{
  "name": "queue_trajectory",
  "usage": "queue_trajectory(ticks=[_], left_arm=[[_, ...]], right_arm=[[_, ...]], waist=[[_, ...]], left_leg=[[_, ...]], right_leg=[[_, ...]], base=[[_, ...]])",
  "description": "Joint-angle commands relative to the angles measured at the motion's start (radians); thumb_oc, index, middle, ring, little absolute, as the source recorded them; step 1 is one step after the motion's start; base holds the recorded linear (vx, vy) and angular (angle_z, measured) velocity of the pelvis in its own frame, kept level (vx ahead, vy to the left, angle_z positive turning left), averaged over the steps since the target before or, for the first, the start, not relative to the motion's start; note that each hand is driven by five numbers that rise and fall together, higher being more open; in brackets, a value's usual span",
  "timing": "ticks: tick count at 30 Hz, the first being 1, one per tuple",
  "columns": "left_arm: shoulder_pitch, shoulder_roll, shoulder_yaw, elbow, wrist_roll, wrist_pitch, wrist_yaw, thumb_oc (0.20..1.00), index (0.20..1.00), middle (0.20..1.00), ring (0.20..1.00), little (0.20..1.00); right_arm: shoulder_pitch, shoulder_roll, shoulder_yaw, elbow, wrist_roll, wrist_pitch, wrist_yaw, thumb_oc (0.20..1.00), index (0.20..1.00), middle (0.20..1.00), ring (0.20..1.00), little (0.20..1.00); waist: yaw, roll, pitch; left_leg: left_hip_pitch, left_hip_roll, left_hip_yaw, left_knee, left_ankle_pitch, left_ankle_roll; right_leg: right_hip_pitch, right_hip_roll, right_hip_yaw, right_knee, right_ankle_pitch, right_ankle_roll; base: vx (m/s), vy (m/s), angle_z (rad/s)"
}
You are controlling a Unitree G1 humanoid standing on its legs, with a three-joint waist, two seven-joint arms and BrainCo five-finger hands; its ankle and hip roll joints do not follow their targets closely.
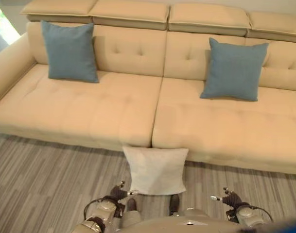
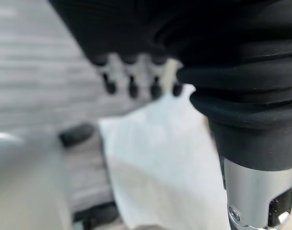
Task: Pick up all the scattered cushions and arrange them neatly on the sofa.
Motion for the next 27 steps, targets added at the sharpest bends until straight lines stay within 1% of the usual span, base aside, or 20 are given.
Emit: queue_trajectory(ticks=[1,4,7,8,9,10,11,12,13,14,15,19,20,21,22,25,26,27], left_arm=[[-0.064,0.057,0.0,-0.019,-0.013,-0.031,0.024,1.0,1.0,1.0,1.0,1.0],[-0.093,0.074,0.002,-0.038,-0.027,-0.039,0.038,1.0,1.0,1.0,1.0,1.0],[-0.165,0.105,0.01,-0.093,-0.076,-0.062,0.077,1.0,1.0,1.0,1.0,1.0],[-0.179,0.109,0.012,-0.104,-0.089,-0.066,0.083,1.0,1.0,1.0,1.0,1.0],[-0.179,0.109,0.012,-0.104,-0.089,-0.066,0.083,1.0,1.0,1.0,1.0,1.0],[-0.222,0.118,0.021,-0.128,-0.132,-0.08,0.106,1.0,1.0,1.0,1.0,1.0],[-0.247,0.122,0.027,-0.139,-0.155,-0.088,0.12,1.0,1.0,1.0,1.0,1.0],[-0.247,0.122,0.027,-0.139,-0.156,-0.088,0.12,1.0,1.0,1.0,1.0,1.0],[-0.272,0.126,0.031,-0.142,-0.176,-0.094,0.132,1.0,1.0,1.0,1.0,1.0],[-0.311,0.134,0.038,-0.154,-0.217,-0.106,0.152,1.0,1.0,1.0,1.0,1.0],[-0.311,0.134,0.038,-0.154,-0.217,-0.106,0.152,1.0,1.0,1.0,1.0,1.0],[-0.395,0.161,0.045,-0.168,-0.285,-0.128,0.187,1.0,1.0,1.0,1.0,1.0],[-0.416,0.173,0.054,-0.185,-0.312,-0.137,0.203,1.0,1.0,1.0,1.0,1.0],[-0.416,0.173,0.054,-0.185,-0.312,-0.137,0.203,1.0,1.0,1.0,1.0,1.0],[-0.419,0.169,0.058,-0.199,-0.329,-0.141,0.21,1.0,1.0,1.0,1.0,1.0],[-0.444,0.165,0.062,-0.204,-0.376,-0.148,0.226,1.0,1.0,1.0,1.0,1.0],[-0.451,0.167,0.061,-0.209,-0.384,-0.152,0.229,1.0,1.0,1.0,1.0,1.0],[-0.451,0.167,0.061,-0.208,-0.385,-0.152,0.229,1.0,1.0,1.0,1.0,1.0]], right_arm=[[-0.082,-0.002,0.019,-0.008,0.017,-0.032,-0.01,1.0,1.0,1.0,1.0,1.0],[-0.106,-0.006,0.024,-0.028,0.027,-0.039,-0.018,1.0,1.0,1.0,1.0,1.0],[-0.166,-0.018,0.036,-0.074,0.054,-0.054,-0.04,1.0,1.0,1.0,1.0,1.0],[-0.179,-0.022,0.037,-0.084,0.06,-0.057,-0.043,1.0,1.0,1.0,1.0,1.0],[-0.179,-0.022,0.037,-0.084,0.06,-0.057,-0.043,1.0,1.0,1.0,1.0,1.0],[-0.214,-0.031,0.045,-0.108,0.073,-0.063,-0.057,1.0,1.0,1.0,1.0,1.0],[-0.234,-0.035,0.049,-0.124,0.078,-0.066,-0.066,1.0,1.0,1.0,1.0,1.0],[-0.235,-0.035,0.049,-0.123,0.078,-0.066,-0.066,1.0,1.0,1.0,1.0,1.0],[-0.252,-0.041,0.052,-0.135,0.088,-0.068,-0.074,1.0,1.0,1.0,1.0,1.0],[-0.287,-0.052,0.056,-0.164,0.098,-0.069,-0.09,1.0,1.0,1.0,1.0,1.0],[-0.287,-0.052,0.056,-0.164,0.098,-0.069,-0.09,1.0,1.0,1.0,1.0,1.0],[-0.376,-0.095,0.058,-0.233,0.122,-0.082,-0.133,1.0,1.0,1.0,1.0,1.0],[-0.411,-0.118,0.056,-0.276,0.131,-0.086,-0.153,1.0,1.0,1.0,1.0,1.0],[-0.411,-0.118,0.056,-0.276,0.131,-0.085,-0.154,1.0,1.0,1.0,1.0,1.0],[-0.427,-0.125,0.057,-0.296,0.129,-0.091,-0.164,1.0,1.0,1.0,1.0,1.0],[-0.488,-0.147,0.048,-0.342,0.151,-0.106,-0.199,1.0,1.0,1.0,1.0,1.0],[-0.506,-0.154,0.049,-0.334,0.157,-0.107,-0.205,1.0,1.0,1.0,1.0,1.0],[-0.507,-0.155,0.049,-0.333,0.157,-0.108,-0.205,1.0,1.0,1.0,1.0,1.0]], waist=[[0.026,-0.046,0.035],[0.029,-0.049,0.06],[0.031,-0.048,0.121],[0.031,-0.047,0.131],[0.031,-0.047,0.13],[0.03,-0.045,0.159],[0.029,-0.043,0.171],[0.03,-0.043,0.17],[0.027,-0.04,0.179],[0.022,-0.037,0.185],[0.022,-0.037,0.184],[0.008,-0.026,0.196],[0.004,-0.022,0.202],[0.004,-0.021,0.199],[0.003,-0.017,0.201],[-0.002,-0.01,0.207],[-0.001,-0.009,0.214],[-0.001,-0.008,0.212]], left_leg=[[0.004,-0.057,0.025,0.055,-0.057,0.006],[-0.025,-0.064,0.028,0.074,-0.063,0.012],[-0.109,-0.072,0.032,0.124,-0.066,0.017],[-0.135,-0.072,0.031,0.138,-0.066,0.018],[-0.136,-0.072,0.031,0.138,-0.066,0.018],[-0.196,-0.075,0.031,0.168,-0.063,0.018],[-0.232,-0.079,0.031,0.183,-0.061,0.019],[-0.234,-0.079,0.031,0.186,-0.064,0.019],[-0.272,-0.078,0.033,0.205,-0.061,0.019],[-0.337,-0.075,0.034,0.231,-0.056,0.02],[-0.339,-0.075,0.034,0.232,-0.057,0.02],[-0.51,-0.056,0.035,0.308,-0.049,0.022],[-0.567,-0.041,0.028,0.347,-0.077,0.015],[-0.572,-0.041,0.028,0.35,-0.078,0.015],[-0.614,-0.036,0.025,0.371,-0.079,0.015],[-0.77,-0.013,0.015,0.44,-0.079,0.013],[-0.801,-0.009,0.011,0.452,-0.076,0.014],[-0.805,-0.009,0.011,0.454,-0.077,0.014]], right_leg=[[-0.024,-0.134,0.056,0.132,-0.037,0.143],[-0.057,-0.143,0.062,0.15,-0.033,0.145],[-0.146,-0.16,0.076,0.191,-0.021,0.145],[-0.17,-0.163,0.078,0.201,-0.019,0.143],[-0.171,-0.163,0.078,0.201,-0.019,0.143],[-0.231,-0.169,0.084,0.226,-0.01,0.141],[-0.271,-0.168,0.089,0.242,-0.005,0.139],[-0.273,-0.168,0.089,0.246,-0.007,0.139],[-0.315,-0.169,0.095,0.263,-0.004,0.137],[-0.384,-0.17,0.104,0.286,-0.001,0.134],[-0.386,-0.17,0.104,0.287,-0.001,0.134],[-0.552,-0.177,0.117,0.354,0.003,0.13],[-0.614,-0.176,0.129,0.398,-0.026,0.136],[-0.619,-0.176,0.129,0.4,-0.027,0.136],[-0.66,-0.178,0.133,0.419,-0.028,0.134],[-0.826,-0.18,0.148,0.5,-0.035,0.128],[-0.857,-0.18,0.152,0.519,-0.034,0.127],[-0.862,-0.18,0.152,0.521,-0.035,0.127]], base=[[-0.09,0.13,-0.28],[-0.09,0.063,0.02],[-0.23,0.073,0.06],[-0.12,0.027,0.02],[-0.19,0.022,0.02],[-0.21,0.021,0.03],[-0.21,0.021,0.01],[-0.14,0.018,-0.03],[-0.15,0.01,-0.07],[-0.15,0.01,-0.03],[-0.15,-0.011,-0.04],[-0.12,-0.004,-0.06],[-0.04,-0.021,-0.08],[-0.04,-0.021,-0.11],[-0.08,-0.023,-0.05],[-0.1,-0.034,-0.04],[-0.07,-0.029,-0.01],[-0.06,-0.043,0.04]])
